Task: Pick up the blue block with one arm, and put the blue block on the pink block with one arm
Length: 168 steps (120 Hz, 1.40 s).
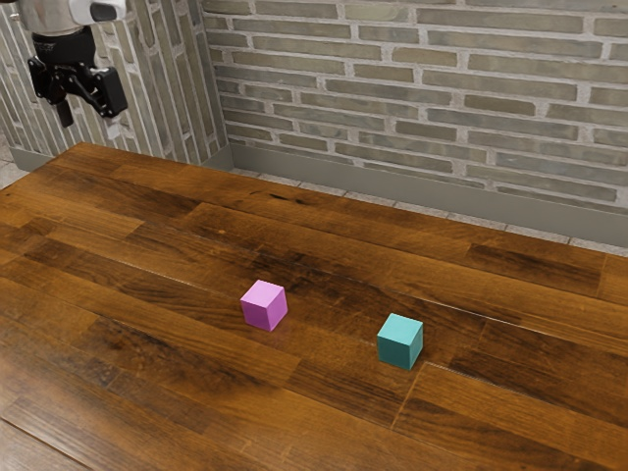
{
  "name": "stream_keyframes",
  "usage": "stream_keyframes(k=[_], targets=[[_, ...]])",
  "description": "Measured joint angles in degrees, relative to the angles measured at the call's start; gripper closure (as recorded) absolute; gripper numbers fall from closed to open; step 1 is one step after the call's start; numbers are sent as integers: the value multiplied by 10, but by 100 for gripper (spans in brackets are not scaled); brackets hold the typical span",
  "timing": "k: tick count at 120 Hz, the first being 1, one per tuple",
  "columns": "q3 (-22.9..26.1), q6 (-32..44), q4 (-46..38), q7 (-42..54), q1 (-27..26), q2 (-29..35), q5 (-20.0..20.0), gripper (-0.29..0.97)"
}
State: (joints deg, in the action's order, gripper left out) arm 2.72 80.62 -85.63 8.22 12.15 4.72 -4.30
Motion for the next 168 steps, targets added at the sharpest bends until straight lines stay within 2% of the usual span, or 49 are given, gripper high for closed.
stream_keyframes(k=[23, 28, 32, 35, 42, 47, 53, 60, 69, 80, 95, 122, 128, 136, 146, 168], targets=[[0, -2, 2, 9, 0, 4, 0, 0], [8, -10, 47, 10, 6, 17, -1, 0], [30, -18, 96, 10, 15, 23, 1, 0], [64, -24, 122, 9, 23, 28, 4, 0], [136, -34, 145, 2, 5, 39, 9, 0], [167, -32, 116, -5, -3, 63, 15, 0], [184, -8, 26, -13, -4, 108, 35, 0], [200, 32, -79, -23, -2, 129, 51, 0], [219, 108, -211, -36, -2, 131, 69, 0], [252, 200, -294, -53, -1, 100, 82, 0], [281, 301, -319, -77, 0, 49, 86, 0], [295, 445, -335, -138, -3, 4, 49, 0], [296, 475, -348, -150, -2, -8, 60, 0], [295, 505, -354, -172, -1, -26, 97, 0], [295, 530, -354, -198, -1, -48, 125, 0], [294, 553, -352, -249, -1, -85, 147, 0]])
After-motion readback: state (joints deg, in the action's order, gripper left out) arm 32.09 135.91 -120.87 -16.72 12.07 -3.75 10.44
